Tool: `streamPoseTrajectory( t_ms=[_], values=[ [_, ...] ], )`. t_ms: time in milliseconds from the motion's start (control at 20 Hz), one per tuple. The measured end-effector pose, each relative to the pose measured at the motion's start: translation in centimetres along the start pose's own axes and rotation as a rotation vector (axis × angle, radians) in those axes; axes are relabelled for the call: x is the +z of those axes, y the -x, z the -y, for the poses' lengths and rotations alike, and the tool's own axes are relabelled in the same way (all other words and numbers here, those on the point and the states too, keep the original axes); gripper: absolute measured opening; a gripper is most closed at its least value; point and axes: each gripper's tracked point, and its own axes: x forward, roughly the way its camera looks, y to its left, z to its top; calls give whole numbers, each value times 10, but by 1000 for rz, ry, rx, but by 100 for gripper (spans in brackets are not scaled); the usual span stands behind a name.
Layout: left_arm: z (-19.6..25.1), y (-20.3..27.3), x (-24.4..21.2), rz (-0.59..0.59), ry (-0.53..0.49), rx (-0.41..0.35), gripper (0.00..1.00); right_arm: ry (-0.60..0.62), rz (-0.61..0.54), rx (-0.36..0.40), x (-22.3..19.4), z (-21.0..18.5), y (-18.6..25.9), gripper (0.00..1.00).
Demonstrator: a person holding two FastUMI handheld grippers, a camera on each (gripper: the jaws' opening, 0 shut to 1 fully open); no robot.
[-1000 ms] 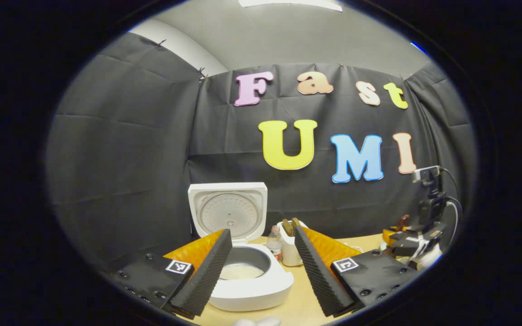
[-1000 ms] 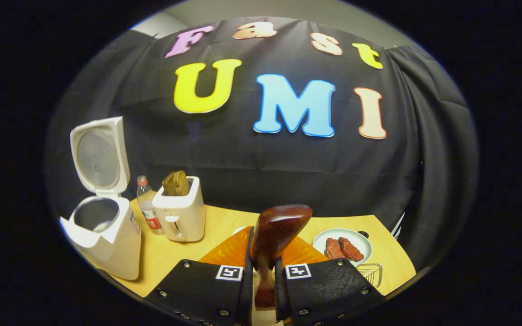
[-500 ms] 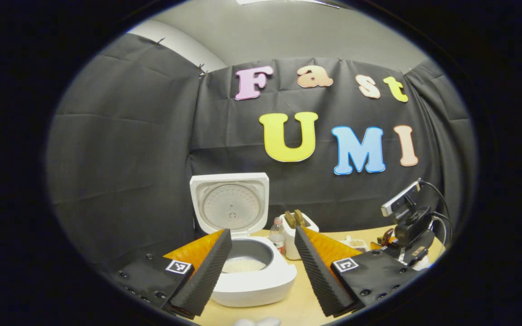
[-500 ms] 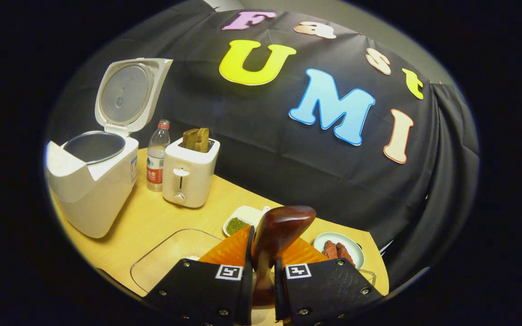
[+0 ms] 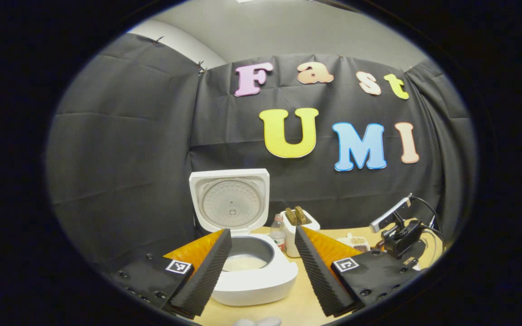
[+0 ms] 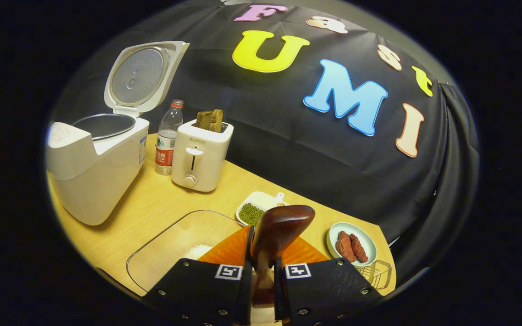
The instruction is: Close the left gripper, press the button to open the rice cooker; take a wooden spoon from the chopstick holder with the right hand, scoop a spoonful of rice and pour it into the rice cooker, then put the wooden spoon back into the chopstick holder.
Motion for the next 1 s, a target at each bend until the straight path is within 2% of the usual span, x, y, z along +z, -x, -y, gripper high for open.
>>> streamPoseTrajectory(
  t_ms=[150, 250, 400, 600, 800, 1000],
  values=[
    [-2, -1, 0, -1, -8, 0, 96, -61, -17, 19, -1, -10, -2, 21],
    [-5, -2, 0, -5, -7, 0, 99, -105, -26, 45, -2, -22, -3, 20],
    [-10, -3, -3, -12, -11, 4, 96, -161, -27, 59, 4, -30, -2, 21],
    [-16, -5, -6, -20, -8, 8, 98, -399, -61, 154, 13, -55, -2, 21],
    [-20, -5, -1, -14, -12, 13, 96, -535, -62, 221, 17, -66, 0, 21],
    [-20, -6, -2, -16, -14, 14, 97, -817, -94, 248, 7, -56, -7, 21]
  ],
)
